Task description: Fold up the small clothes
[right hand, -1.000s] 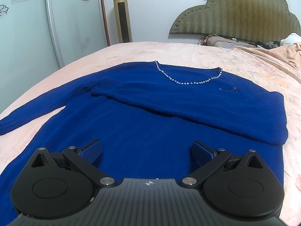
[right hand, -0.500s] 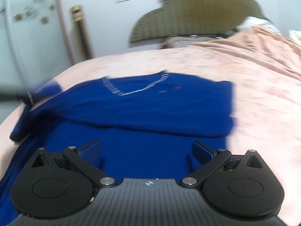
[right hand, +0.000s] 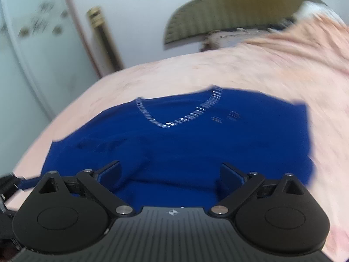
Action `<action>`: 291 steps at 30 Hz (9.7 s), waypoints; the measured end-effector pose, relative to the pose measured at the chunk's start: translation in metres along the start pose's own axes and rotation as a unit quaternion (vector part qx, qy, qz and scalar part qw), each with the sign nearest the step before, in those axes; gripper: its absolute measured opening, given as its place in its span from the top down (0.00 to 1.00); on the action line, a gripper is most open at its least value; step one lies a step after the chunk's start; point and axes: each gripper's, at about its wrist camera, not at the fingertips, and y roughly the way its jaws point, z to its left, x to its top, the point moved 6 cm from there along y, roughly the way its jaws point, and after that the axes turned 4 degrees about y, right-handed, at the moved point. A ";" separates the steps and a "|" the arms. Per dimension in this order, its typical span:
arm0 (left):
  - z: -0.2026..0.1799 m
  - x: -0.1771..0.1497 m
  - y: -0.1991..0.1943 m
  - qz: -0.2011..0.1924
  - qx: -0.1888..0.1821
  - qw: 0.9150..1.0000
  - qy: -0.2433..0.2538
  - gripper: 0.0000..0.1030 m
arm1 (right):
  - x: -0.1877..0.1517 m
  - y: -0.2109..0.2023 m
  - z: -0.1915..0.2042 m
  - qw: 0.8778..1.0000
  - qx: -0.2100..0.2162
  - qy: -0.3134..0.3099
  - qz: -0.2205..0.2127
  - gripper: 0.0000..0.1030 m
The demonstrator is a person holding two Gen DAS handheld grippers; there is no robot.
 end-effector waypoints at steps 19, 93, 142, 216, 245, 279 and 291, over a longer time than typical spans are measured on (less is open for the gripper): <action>0.042 -0.020 0.025 0.048 0.043 0.997 -0.044 0.23 | -0.002 0.002 -0.043 0.973 -0.196 0.083 -0.090 0.13; 0.002 0.055 0.037 -0.058 0.019 0.994 0.087 0.06 | 0.085 0.015 -0.121 0.989 -0.049 0.134 -0.026 0.90; -0.062 0.049 0.037 0.000 0.012 0.998 0.054 0.06 | 0.030 -0.015 -0.156 0.954 -0.168 0.237 -0.075 0.82; -0.103 -0.029 -0.029 0.032 -0.013 0.999 0.010 0.06 | -0.078 -0.130 -0.068 0.993 -0.087 0.038 -0.067 0.13; -0.043 -0.034 -0.054 -0.006 0.009 0.999 -0.035 0.06 | -0.087 -0.137 -0.054 0.996 -0.064 0.028 -0.054 0.07; -0.022 -0.043 -0.043 0.044 0.076 0.996 -0.016 0.06 | -0.092 -0.134 -0.033 0.997 -0.069 0.000 -0.030 0.04; 0.001 -0.053 -0.043 0.058 0.089 0.994 -0.006 0.06 | -0.093 -0.132 -0.035 0.997 -0.072 -0.006 -0.026 0.08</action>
